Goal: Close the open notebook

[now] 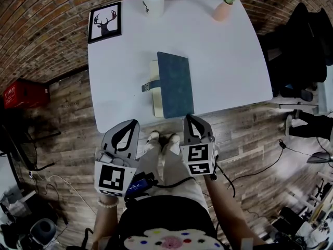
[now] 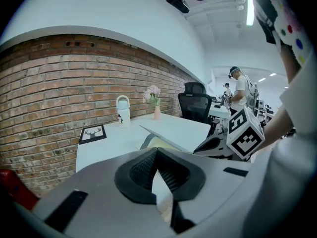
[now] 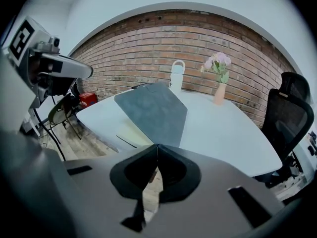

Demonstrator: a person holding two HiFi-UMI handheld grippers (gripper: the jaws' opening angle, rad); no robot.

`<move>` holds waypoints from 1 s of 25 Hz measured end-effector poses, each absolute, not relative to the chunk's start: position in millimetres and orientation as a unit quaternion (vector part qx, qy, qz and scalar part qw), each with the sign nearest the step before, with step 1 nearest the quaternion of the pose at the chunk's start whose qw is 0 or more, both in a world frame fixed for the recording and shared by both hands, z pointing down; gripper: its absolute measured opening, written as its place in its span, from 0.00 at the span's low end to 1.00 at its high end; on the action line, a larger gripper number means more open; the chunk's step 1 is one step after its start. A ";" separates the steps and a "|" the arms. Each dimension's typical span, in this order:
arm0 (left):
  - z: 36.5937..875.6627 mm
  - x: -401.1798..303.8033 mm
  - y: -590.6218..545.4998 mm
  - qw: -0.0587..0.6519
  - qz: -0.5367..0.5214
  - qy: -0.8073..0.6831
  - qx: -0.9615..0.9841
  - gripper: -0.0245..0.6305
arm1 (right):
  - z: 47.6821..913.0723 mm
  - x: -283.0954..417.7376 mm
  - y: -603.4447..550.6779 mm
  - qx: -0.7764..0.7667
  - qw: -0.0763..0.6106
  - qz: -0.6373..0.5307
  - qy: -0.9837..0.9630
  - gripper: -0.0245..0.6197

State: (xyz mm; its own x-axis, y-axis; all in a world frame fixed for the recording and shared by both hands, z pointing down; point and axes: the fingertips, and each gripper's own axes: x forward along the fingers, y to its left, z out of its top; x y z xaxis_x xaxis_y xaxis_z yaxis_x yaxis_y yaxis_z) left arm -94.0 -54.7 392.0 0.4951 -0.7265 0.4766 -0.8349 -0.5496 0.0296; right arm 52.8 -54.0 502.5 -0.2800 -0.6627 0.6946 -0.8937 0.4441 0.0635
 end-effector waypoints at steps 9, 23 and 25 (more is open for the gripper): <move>395.3 -96.4 -55.3 0.130 0.213 -0.456 0.854 0.06 | 511.5 69.3 -66.2 0.526 0.325 0.202 -0.760 0.09; 382.3 -86.8 -64.9 0.123 0.193 -0.446 0.865 0.06 | 468.7 57.8 -78.3 0.531 0.244 0.205 -0.785 0.09; 377.9 -84.6 -65.9 0.116 0.190 -0.443 0.869 0.06 | 457.1 56.0 -81.5 0.532 0.233 0.197 -0.790 0.09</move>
